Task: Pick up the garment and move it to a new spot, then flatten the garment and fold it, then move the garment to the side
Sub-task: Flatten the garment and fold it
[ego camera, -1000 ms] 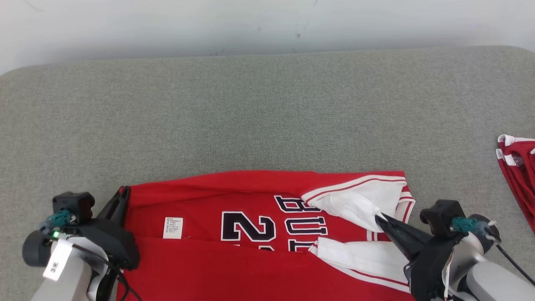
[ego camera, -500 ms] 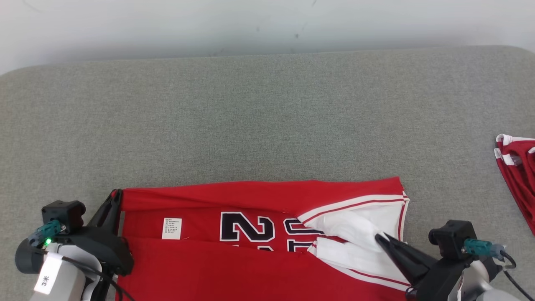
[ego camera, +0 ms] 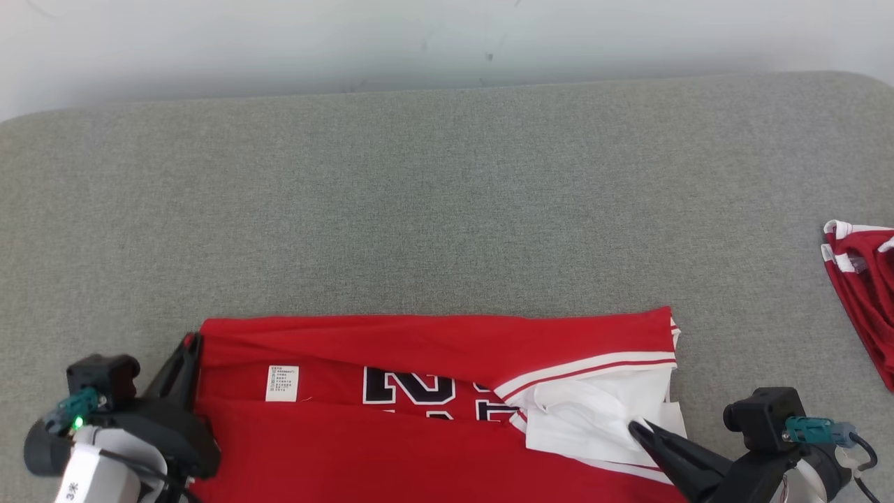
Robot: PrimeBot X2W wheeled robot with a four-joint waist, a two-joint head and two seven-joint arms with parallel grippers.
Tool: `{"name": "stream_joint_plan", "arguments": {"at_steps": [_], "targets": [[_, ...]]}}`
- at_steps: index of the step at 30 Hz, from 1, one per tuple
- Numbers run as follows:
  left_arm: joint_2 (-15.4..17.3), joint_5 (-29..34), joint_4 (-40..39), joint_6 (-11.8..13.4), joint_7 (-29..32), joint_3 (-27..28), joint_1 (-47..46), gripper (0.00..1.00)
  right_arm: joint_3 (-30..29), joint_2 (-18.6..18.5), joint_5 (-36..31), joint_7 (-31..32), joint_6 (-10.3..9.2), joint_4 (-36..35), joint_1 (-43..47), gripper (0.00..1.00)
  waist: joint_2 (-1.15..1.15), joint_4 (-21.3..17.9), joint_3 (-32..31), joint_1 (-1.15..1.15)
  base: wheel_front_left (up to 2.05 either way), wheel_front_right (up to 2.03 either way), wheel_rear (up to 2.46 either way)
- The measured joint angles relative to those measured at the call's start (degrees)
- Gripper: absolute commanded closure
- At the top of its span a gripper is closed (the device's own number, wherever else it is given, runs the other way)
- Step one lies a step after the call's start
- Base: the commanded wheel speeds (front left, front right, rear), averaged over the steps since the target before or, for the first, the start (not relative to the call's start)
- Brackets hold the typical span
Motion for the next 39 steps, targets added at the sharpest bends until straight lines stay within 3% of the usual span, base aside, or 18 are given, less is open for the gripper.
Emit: {"name": "stream_joint_plan", "arguments": {"at_steps": [18,19,23,24,25,32,39], "targets": [[0.1,-1.3,0.6,-0.1,-0.2,-0.6,2.9,1.0,-0.9,-1.9,2.7,6.6,-1.56,-3.7,3.2,1.0,0.0,0.0,-0.8,0.0,0.0,0.0,0.0],[0.1,-1.3,0.7,-0.1,-0.2,-0.7,2.9,0.97,-1.0,-2.0,2.7,6.7,-1.57,-3.8,3.4,1.0,0.0,0.0,-0.9,0.0,0.0,0.0,0.0],[0.1,-1.2,1.1,-0.1,0.2,-1.0,2.9,0.53,-1.0,-2.0,3.2,8.2,-1.77,-4.1,4.4,1.0,0.0,-0.1,-1.0,0.0,0.0,0.0,0.0],[0.1,-1.2,1.3,-0.1,0.4,-1.1,3.0,0.07,-1.1,-2.0,3.2,8.2,-1.94,-4.2,4.4,0.9,0.0,-0.1,-1.0,0.0,0.0,0.0,0.0],[0.2,-1.1,1.7,-0.1,0.7,-1.2,3.0,0.0,-1.3,-2.0,3.1,8.2,-1.98,-4.2,4.4,0.0,0.0,-0.1,-1.0,0.0,0.0,0.0,0.0],[0.4,-0.8,2.0,0.6,1.1,-1.5,3.0,0.0,-2.4,-2.0,2.7,9.5,-2.0,-4.4,4.4,0.0,0.0,0.0,-0.9,0.0,0.0,0.0,0.0],[1.5,-0.4,2.5,2.9,1.5,-0.7,3.0,0.0,-2.5,-1.7,2.8,11.7,-2.04,-4.7,6.1,0.0,0.0,0.3,-1.0,0.0,0.0,0.0,0.0]]}}
